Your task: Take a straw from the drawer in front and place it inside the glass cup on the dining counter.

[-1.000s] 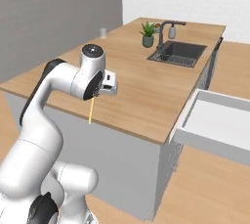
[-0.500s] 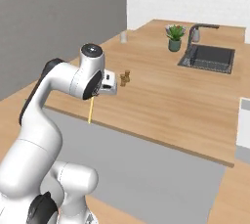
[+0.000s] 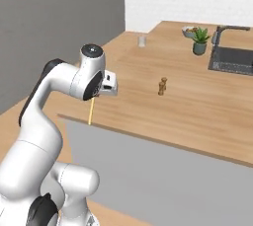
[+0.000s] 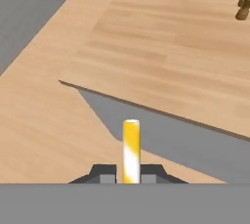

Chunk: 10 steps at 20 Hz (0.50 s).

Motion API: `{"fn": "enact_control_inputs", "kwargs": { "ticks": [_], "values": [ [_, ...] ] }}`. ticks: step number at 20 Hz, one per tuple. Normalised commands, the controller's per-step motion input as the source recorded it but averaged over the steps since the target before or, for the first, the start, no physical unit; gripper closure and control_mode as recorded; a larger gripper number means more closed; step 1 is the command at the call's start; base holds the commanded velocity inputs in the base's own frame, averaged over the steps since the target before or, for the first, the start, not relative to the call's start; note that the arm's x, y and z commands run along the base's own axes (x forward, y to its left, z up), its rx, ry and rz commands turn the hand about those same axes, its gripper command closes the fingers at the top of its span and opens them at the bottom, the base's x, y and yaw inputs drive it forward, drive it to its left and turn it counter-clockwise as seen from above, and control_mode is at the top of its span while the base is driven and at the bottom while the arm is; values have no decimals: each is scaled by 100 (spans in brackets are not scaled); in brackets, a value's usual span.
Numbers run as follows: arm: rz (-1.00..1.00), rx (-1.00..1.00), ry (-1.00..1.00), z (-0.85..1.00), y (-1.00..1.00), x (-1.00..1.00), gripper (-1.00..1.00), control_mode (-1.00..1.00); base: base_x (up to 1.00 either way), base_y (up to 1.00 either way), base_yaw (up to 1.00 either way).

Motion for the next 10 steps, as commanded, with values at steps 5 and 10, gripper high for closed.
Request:
{"fn": "enact_control_inputs", "kwargs": {
  "ticks": [5,10],
  "values": [
    [0,0,0,0,0,0,100,100,21,100,-22],
    [0,0,0,0,0,0,100,100,34,100,-28]
  ]
}}
